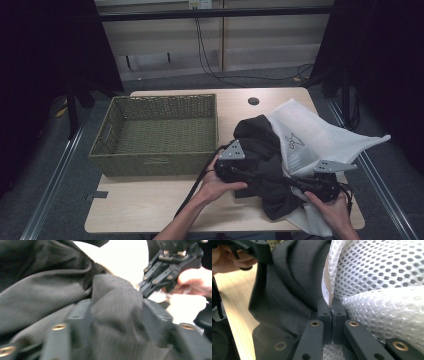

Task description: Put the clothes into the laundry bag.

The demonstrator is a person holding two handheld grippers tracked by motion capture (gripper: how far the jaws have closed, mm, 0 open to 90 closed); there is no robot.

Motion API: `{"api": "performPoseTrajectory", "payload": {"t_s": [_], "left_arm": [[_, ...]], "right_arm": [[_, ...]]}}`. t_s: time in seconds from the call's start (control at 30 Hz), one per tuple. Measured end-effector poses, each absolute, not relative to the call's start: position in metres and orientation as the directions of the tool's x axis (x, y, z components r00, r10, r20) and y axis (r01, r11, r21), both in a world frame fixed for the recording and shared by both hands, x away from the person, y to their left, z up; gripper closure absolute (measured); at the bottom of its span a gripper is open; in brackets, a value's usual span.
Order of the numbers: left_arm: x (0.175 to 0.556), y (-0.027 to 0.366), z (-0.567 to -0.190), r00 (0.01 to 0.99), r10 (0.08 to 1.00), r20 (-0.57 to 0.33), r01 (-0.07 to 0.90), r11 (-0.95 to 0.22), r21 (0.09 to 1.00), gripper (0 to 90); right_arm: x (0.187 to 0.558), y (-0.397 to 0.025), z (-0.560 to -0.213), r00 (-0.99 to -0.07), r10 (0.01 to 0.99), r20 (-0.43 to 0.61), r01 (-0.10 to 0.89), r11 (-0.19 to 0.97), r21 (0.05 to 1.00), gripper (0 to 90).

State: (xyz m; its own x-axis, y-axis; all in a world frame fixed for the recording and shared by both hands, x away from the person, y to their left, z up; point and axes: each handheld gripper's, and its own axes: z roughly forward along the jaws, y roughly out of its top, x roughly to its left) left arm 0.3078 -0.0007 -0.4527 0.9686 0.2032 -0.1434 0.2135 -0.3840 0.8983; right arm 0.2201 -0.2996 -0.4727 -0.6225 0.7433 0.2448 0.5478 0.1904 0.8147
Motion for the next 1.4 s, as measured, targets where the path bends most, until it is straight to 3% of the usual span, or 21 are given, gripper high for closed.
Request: {"api": "performPoseTrajectory", "payload": {"t_s": [0.07, 0.2, 0.27, 0.33, 0.4, 0.6, 0.73, 0.83, 1.03, 1.1, 1.2, 1.23, 1.27, 1.4], "left_arm": [[0.311, 0.003, -0.463, 0.968, 0.201, -0.150, 0.221, -0.398, 0.890, 52.7], [0.315, -0.001, -0.481, 0.967, 0.209, -0.147, 0.228, -0.443, 0.867, 52.1], [0.315, -0.003, -0.482, 0.960, 0.231, -0.157, 0.247, -0.441, 0.863, 60.8], [0.315, -0.006, -0.480, 0.959, 0.239, -0.151, 0.248, -0.453, 0.856, 76.6], [0.317, -0.010, -0.479, 0.955, 0.247, -0.162, 0.262, -0.457, 0.850, 80.7], [0.319, -0.014, -0.478, 0.946, 0.247, -0.211, 0.302, -0.429, 0.851, 83.5], [0.317, -0.020, -0.477, 0.941, 0.258, -0.219, 0.314, -0.425, 0.849, 83.9], [0.316, -0.022, -0.477, 0.941, 0.255, -0.222, 0.316, -0.427, 0.847, 83.9], [0.316, -0.022, -0.477, 0.935, 0.248, -0.254, 0.338, -0.403, 0.851, 83.9], [0.318, -0.020, -0.476, 0.935, 0.241, -0.261, 0.340, -0.395, 0.853, 83.9], [0.320, -0.015, -0.474, 0.934, 0.230, -0.274, 0.345, -0.378, 0.859, 82.7], [0.320, -0.013, -0.474, 0.932, 0.229, -0.282, 0.351, -0.369, 0.861, 81.4], [0.321, -0.011, -0.473, 0.931, 0.228, -0.283, 0.352, -0.366, 0.861, 79.5], [0.319, -0.003, -0.465, 0.936, 0.216, -0.278, 0.340, -0.350, 0.873, 70.7]], "right_arm": [[0.218, -0.303, -0.472, -0.622, 0.745, 0.242, 0.543, 0.186, 0.819, 88.9], [0.220, -0.299, -0.467, -0.634, 0.734, 0.243, 0.524, 0.177, 0.833, 87.8], [0.221, -0.294, -0.460, -0.649, 0.722, 0.240, 0.505, 0.173, 0.845, 84.2], [0.222, -0.288, -0.453, -0.661, 0.709, 0.246, 0.490, 0.159, 0.857, 73.9], [0.225, -0.280, -0.447, -0.675, 0.695, 0.246, 0.489, 0.172, 0.855, 58.9], [0.229, -0.254, -0.454, -0.693, 0.691, 0.204, 0.492, 0.246, 0.835, 26.2], [0.232, -0.237, -0.461, -0.695, 0.703, 0.150, 0.489, 0.310, 0.815, 9.5], [0.234, -0.226, -0.468, -0.692, 0.714, 0.102, 0.488, 0.360, 0.795, 3.2], [0.233, -0.216, -0.486, -0.681, 0.732, 0.021, 0.460, 0.405, 0.791, 3.7], [0.233, -0.214, -0.488, -0.671, 0.742, -0.003, 0.453, 0.413, 0.790, 8.1], [0.232, -0.213, -0.491, -0.655, 0.753, -0.064, 0.433, 0.443, 0.785, 22.3], [0.232, -0.215, -0.491, -0.646, 0.760, -0.074, 0.429, 0.441, 0.788, 31.7], [0.233, -0.218, -0.491, -0.627, 0.776, -0.065, 0.434, 0.418, 0.798, 42.9], [0.235, -0.228, -0.490, -0.604, 0.797, -0.024, 0.456, 0.370, 0.809, 64.3]]}}
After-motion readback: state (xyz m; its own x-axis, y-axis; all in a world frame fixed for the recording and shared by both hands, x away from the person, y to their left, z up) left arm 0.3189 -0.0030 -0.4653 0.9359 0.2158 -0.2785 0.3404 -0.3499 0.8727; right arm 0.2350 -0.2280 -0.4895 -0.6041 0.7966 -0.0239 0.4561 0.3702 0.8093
